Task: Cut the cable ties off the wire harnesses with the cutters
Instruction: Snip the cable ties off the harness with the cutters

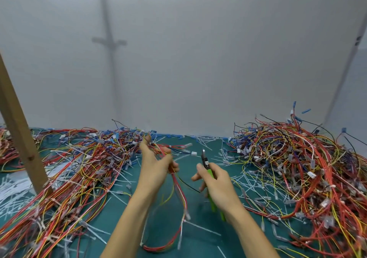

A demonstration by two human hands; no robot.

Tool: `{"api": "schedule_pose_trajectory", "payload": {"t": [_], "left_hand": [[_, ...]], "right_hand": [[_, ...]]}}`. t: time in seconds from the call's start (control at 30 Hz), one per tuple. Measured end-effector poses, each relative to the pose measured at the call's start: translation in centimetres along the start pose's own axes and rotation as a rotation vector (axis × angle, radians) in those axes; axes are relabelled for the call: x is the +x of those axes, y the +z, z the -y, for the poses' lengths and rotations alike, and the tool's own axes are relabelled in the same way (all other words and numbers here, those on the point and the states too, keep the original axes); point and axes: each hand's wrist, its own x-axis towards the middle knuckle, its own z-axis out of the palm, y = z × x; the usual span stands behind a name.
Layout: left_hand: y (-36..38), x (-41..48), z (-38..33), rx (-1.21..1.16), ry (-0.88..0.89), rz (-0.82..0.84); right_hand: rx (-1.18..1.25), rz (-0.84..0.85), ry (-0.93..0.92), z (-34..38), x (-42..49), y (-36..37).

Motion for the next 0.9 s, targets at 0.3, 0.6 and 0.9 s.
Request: {"api": "schedule_pose_trajectory", "payload": {"t": [0.3, 0.6, 0.9], "left_hand": [[-8.2, 8.2, -11.6, 1.117, 0.431, -0.252], [-16.2, 12.0, -2.2, 1.892, 0.239, -0.101], [-20.5, 12.1, 1.0, 1.905, -0.240, -0.059]], "right_hand": [[-0.944, -0.139, 0.140, -1.6, 0.2, -1.1], [-1.238, -0.064, 0.109, -3.6, -0.3, 0.8], [-1.238, -0.096, 0.096, -4.6, 0.1, 1.1]]}}
